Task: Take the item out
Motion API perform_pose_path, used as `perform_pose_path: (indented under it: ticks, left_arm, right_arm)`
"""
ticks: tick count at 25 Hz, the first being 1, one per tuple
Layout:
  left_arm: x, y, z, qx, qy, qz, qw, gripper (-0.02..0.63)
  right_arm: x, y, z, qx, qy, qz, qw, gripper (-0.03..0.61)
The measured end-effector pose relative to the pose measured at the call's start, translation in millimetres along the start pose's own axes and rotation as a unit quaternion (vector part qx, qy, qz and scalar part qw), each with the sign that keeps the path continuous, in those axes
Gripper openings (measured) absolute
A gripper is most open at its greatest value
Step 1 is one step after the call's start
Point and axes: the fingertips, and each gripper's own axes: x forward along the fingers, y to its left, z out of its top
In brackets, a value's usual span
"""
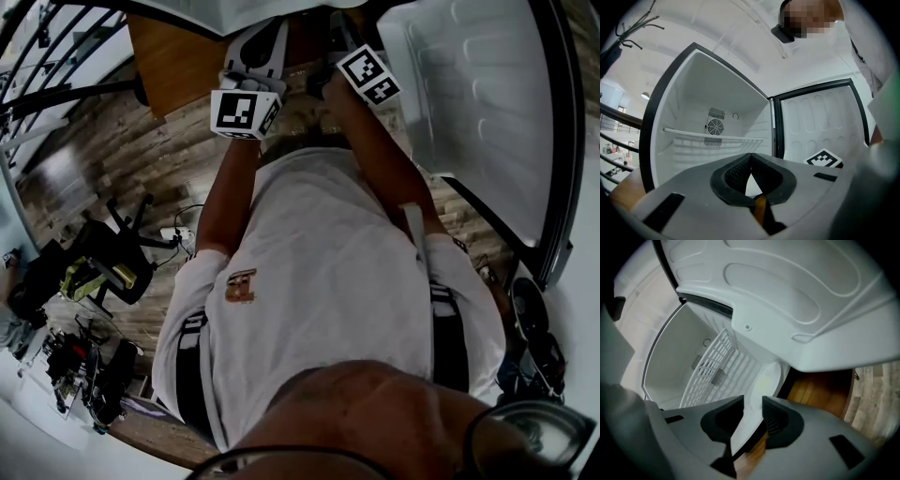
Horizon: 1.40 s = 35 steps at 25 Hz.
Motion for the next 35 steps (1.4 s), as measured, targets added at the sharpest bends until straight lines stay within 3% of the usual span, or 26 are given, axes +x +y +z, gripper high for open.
perform_pose_path:
  ticks: [1, 2, 10, 18, 30, 35]
  left_arm:
    - [-1, 1, 0, 0.001, 0.002, 0.001, 1.0, 0.018]
    - [-1, 2, 0, 0.001, 0.004, 0.002, 1.0, 0.018]
    - [1, 0, -9, 0.003, 0.02, 0.001, 0.9998, 0.018]
    - [2, -3, -15, 0.008, 0.034, -0.002, 0.9994, 0.018]
    - [10, 6, -19, 0.011, 0.048, 0.014, 0.9987, 0.018]
    - [8, 7, -21, 0.01, 0.05, 0.016, 0.9986, 0.018]
  right_arm:
    - [2, -3, -1, 0.015, -0.003, 0.0, 1.0, 0.131]
    - [4, -6, 0, 0.028, -0.008, -0.001, 1.0, 0.138]
    - [22, -42, 10, 0.128, -0.048, -0.02, 0.99, 0.149]
    - [36, -48, 10, 0.186, -0.061, -0.015, 0.981, 0.149]
    - [64, -49, 21, 0.213, -0.069, -0.004, 0.975, 0.146]
    - [64, -54, 18, 0.217, -0.07, -0.011, 0.974, 0.108]
